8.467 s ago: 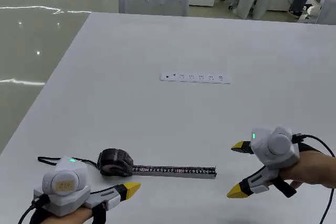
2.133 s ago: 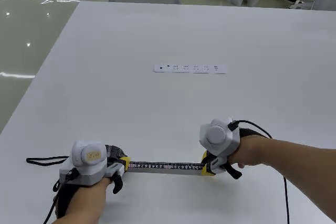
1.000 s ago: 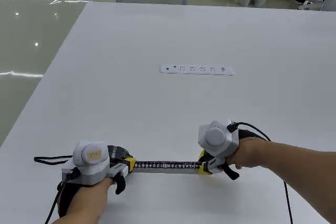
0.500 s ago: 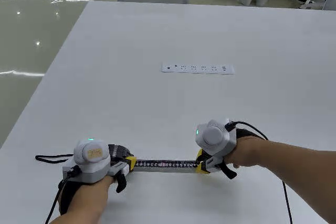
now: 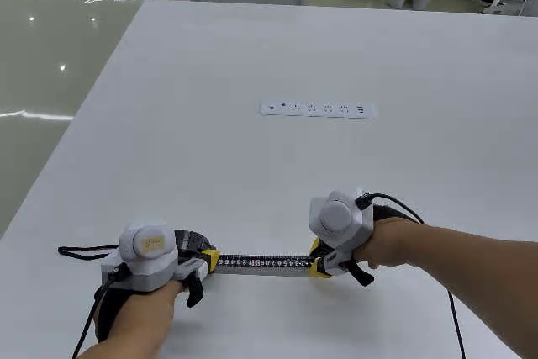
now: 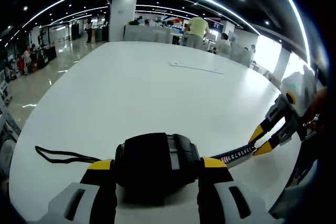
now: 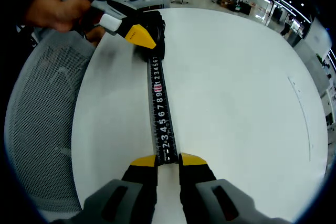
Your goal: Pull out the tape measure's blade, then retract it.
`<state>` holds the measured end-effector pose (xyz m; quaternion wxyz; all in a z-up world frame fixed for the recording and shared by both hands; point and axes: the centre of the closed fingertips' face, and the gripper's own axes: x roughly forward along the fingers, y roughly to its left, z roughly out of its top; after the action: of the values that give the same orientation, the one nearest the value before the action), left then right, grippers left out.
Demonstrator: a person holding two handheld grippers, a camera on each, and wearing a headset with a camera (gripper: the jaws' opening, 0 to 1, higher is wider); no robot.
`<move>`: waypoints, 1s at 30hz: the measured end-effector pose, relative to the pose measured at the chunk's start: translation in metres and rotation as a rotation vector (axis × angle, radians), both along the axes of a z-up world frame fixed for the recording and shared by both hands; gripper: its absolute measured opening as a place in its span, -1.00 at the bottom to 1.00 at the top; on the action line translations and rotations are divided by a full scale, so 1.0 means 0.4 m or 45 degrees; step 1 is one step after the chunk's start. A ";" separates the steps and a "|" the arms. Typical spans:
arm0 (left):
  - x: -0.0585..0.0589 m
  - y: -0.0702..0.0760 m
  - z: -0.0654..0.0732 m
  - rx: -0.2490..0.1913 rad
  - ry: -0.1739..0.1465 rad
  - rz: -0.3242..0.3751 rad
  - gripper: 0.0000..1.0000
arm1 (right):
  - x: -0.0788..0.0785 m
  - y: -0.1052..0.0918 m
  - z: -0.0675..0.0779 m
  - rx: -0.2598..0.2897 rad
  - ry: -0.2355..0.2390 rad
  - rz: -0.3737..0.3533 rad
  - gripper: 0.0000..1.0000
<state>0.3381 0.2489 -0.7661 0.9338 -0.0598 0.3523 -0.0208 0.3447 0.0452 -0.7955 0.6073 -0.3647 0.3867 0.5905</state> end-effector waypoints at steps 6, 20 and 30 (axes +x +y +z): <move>0.000 -0.001 0.000 -0.003 0.000 0.001 0.17 | -0.002 0.006 0.001 0.000 0.000 0.001 -0.71; -0.001 0.000 0.000 -0.017 0.002 0.001 0.17 | -0.004 0.040 0.004 0.012 0.008 0.011 -0.71; -0.001 0.000 0.001 -0.018 0.001 0.003 0.18 | -0.004 0.050 0.002 0.009 0.008 0.018 -0.71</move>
<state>0.3376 0.2489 -0.7658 0.9332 -0.0668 0.3525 -0.0222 0.3432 0.0654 -0.7946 0.6032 -0.3633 0.3838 0.5973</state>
